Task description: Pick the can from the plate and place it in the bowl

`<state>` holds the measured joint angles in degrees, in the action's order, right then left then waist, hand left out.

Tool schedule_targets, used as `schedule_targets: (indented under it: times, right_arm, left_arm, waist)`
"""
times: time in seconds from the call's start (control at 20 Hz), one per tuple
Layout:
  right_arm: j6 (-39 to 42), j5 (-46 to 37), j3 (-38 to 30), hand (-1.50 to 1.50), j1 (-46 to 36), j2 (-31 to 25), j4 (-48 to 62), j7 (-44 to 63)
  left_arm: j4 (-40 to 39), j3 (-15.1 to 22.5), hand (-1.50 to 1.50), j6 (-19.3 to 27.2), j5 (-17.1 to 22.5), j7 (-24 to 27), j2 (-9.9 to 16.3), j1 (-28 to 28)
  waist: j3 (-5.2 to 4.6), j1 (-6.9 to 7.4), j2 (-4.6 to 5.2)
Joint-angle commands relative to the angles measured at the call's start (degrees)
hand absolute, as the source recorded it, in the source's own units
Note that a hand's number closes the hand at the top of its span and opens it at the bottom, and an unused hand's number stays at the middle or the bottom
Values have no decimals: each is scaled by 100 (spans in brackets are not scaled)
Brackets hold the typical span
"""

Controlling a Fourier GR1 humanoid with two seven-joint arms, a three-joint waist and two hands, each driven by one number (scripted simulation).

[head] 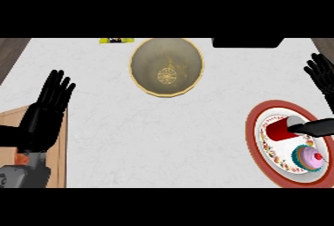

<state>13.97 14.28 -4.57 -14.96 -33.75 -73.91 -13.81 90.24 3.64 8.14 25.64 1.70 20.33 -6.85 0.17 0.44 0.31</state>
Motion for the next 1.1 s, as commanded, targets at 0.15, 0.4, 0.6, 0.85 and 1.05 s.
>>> schedule_targets:
  times: [0.15, 0.4, 0.6, 0.85, 1.05]
  right_arm:
    - [342, -978, -128, -150, -916, -1063, 964, -787]
    - [1245, -2016, 896, -150, -1308, -1910, 1104, -217]
    - [2447, -2873, 1926, -150, -1315, -2742, 690, -72]
    - [3598, -2871, 2200, -150, -2020, -2641, 420, 210]
    - [3646, -3054, 1954, -150, -1781, -2218, 273, 539]
  left_arm:
    - [5, -108, 0, -409, 130, -47, 148, -128]
    - [-57, -31, 0, -374, 81, -48, 47, -195]
    - [-105, -10, 0, -404, 2, 60, 43, -295]
    - [88, 7, 0, -206, -66, -233, -14, -228]
    - [-85, -308, 0, -652, -14, 158, 15, 209]
  waist:
    - [-17, 78, -1]
    - [-31, 201, 31]
    - [-52, 242, 39]
    - [-22, 92, -21]
    - [-20, -15, -33]
